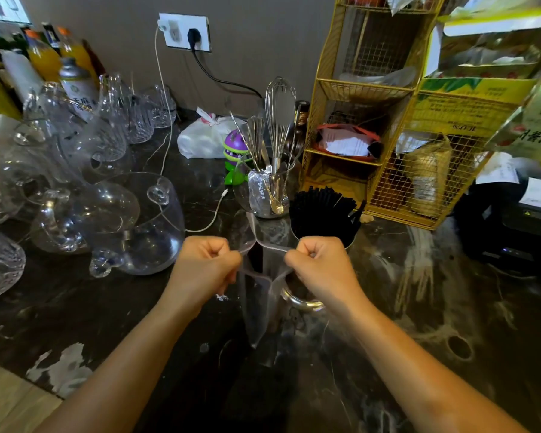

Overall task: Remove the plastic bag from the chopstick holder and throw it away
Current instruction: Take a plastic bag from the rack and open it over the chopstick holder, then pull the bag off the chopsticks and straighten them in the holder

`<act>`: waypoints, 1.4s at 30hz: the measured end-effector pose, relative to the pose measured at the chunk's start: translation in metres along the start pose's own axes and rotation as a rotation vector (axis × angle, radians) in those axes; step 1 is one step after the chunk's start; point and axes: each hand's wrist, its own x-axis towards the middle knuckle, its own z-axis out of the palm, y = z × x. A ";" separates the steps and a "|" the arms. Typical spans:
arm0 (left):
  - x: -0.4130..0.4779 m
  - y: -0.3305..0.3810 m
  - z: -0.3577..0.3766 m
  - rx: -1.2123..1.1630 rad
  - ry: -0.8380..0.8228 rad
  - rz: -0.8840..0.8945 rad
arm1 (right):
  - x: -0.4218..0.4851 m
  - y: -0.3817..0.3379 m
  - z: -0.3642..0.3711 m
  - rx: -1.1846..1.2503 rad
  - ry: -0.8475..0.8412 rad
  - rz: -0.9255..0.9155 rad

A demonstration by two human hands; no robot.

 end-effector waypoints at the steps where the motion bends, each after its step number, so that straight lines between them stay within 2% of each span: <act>1: 0.001 0.001 -0.003 0.007 0.016 0.007 | 0.001 0.000 -0.003 -0.029 0.019 -0.014; 7: 0.002 0.008 -0.014 -0.013 0.096 0.033 | 0.007 0.002 -0.016 -0.139 0.129 -0.049; 11: 0.000 0.009 -0.012 -0.081 0.218 0.054 | 0.005 0.003 -0.018 -0.116 0.229 -0.022; 15: -0.001 0.012 -0.008 -0.130 0.272 0.072 | 0.003 0.001 -0.017 -0.102 0.244 0.002; 18: 0.002 0.017 -0.008 -0.123 0.271 0.117 | 0.002 -0.001 -0.016 -0.058 0.186 0.048; 23: 0.019 0.036 -0.008 -0.081 0.286 0.170 | -0.002 -0.013 -0.020 -0.097 -0.087 0.157; 25: 0.029 0.045 -0.009 -0.016 0.237 0.212 | -0.002 -0.018 -0.023 -0.017 -0.159 0.214; 29: 0.043 0.071 -0.011 0.176 0.079 0.326 | 0.002 -0.024 -0.029 0.315 -0.239 0.321; 33: 0.045 0.104 -0.011 0.350 -0.071 0.465 | 0.011 -0.022 -0.037 0.708 -0.480 0.517; 38: 0.039 0.138 0.003 0.507 -0.294 0.658 | 0.020 -0.028 -0.041 1.096 -0.727 0.555; 40: 0.037 0.146 0.012 0.549 -0.395 0.714 | 0.020 -0.034 -0.042 1.216 -0.735 0.545; 42: 0.036 0.153 0.020 0.589 -0.466 0.762 | 0.020 -0.041 -0.044 1.253 -0.658 0.541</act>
